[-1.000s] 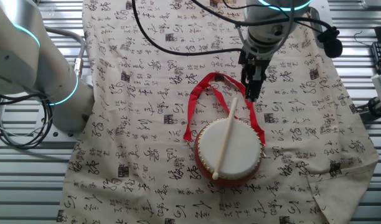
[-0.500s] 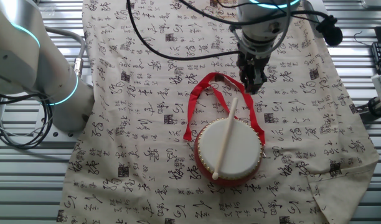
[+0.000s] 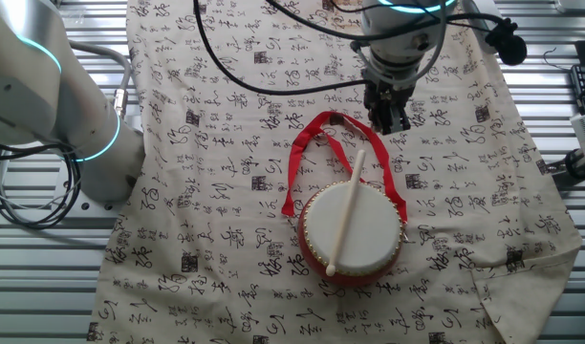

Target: Play the drum

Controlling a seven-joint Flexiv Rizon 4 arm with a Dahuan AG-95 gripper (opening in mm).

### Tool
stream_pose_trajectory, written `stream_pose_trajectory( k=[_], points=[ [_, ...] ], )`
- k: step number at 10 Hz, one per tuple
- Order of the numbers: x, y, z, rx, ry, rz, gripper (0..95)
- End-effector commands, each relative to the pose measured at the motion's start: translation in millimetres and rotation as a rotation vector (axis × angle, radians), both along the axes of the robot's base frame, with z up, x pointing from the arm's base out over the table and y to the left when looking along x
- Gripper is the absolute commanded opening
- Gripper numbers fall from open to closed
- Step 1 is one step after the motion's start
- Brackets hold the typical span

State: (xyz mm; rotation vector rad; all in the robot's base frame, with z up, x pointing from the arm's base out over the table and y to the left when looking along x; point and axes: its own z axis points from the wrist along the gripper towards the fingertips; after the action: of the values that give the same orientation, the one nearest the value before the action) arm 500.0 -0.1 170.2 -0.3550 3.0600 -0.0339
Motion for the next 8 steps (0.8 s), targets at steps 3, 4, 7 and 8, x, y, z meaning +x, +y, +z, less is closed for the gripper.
stream_pose_trajectory(
  k=[3,4,7,8],
  points=[
    [-0.3,0.3,0.7,0.005,-0.002,0.010,0.0],
    [-0.6,0.7,1.7,0.007,-0.001,0.018,0.0],
    [-1.2,1.3,3.4,0.012,-0.002,0.024,0.0],
    [-1.6,1.6,4.4,0.011,-0.002,0.024,0.0]
  ],
)
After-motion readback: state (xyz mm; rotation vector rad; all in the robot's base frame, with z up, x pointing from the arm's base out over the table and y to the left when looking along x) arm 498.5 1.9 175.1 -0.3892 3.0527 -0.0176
